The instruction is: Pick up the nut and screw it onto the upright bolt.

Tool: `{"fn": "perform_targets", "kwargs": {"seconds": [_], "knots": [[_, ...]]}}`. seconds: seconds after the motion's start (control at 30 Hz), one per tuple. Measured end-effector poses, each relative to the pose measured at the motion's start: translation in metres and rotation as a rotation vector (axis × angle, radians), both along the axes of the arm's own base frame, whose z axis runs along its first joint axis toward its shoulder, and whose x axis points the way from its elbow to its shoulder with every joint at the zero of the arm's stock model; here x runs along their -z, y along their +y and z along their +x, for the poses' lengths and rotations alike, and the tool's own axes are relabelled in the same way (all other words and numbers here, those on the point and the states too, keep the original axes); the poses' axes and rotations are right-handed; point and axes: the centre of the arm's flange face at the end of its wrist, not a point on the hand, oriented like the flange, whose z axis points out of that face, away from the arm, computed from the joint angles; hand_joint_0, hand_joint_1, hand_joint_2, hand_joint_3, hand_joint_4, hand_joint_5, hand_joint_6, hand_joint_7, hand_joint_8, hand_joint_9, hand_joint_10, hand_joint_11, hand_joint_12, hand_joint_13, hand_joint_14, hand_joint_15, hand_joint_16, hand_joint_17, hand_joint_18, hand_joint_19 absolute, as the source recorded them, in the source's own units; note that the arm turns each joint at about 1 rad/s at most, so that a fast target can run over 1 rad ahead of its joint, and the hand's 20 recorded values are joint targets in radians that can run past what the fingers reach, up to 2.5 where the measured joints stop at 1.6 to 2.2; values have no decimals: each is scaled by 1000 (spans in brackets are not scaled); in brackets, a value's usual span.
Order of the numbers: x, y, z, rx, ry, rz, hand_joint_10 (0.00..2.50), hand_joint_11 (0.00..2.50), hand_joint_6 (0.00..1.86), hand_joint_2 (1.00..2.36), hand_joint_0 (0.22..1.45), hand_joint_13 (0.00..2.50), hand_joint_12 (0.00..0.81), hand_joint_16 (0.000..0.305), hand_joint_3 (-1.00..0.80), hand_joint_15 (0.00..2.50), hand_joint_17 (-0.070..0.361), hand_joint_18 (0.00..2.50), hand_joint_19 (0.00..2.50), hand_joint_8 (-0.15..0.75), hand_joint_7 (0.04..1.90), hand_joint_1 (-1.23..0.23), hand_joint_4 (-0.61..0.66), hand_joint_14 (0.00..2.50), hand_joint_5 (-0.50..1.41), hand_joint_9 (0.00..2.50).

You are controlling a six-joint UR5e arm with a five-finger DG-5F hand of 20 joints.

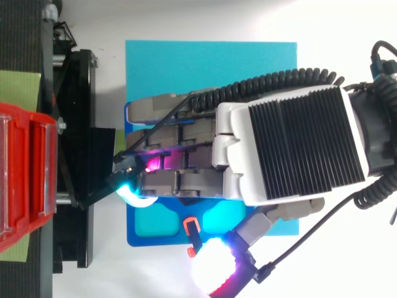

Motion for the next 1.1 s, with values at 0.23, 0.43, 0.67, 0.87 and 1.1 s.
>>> {"fn": "perform_targets", "kwargs": {"seconds": [0.23, 0.43, 0.67, 0.87, 1.1], "knots": [[1, 1, -1, -1, 9, -1, 0, 0, 503, 1000, 492, 554, 266, 29, -500, 0, 65, 170, 0, 236, 764, -174, 209, 0, -100, 824], [2, -2, -1, 2, 12, -1, 0, 0, 503, 1000, 494, 561, 267, 29, -500, 0, 66, 169, 0, 241, 785, -176, 216, 0, -93, 828], [9, -4, -3, 5, 13, 0, 0, 0, 503, 1000, 498, 574, 268, 29, -500, 0, 65, 178, 0, 245, 872, -184, 240, 0, -78, 837], [12, -6, -3, 4, 4, 1, 0, 0, 504, 1000, 501, 590, 264, 27, -500, 0, 61, 188, 0, 254, 1031, -205, 265, 0, -63, 854], [12, -11, -4, 5, 2, 1, 0, 0, 504, 1000, 507, 612, 263, 24, -500, 0, 55, 206, 0, 260, 1192, -226, 244, 0, -49, 874]]}}
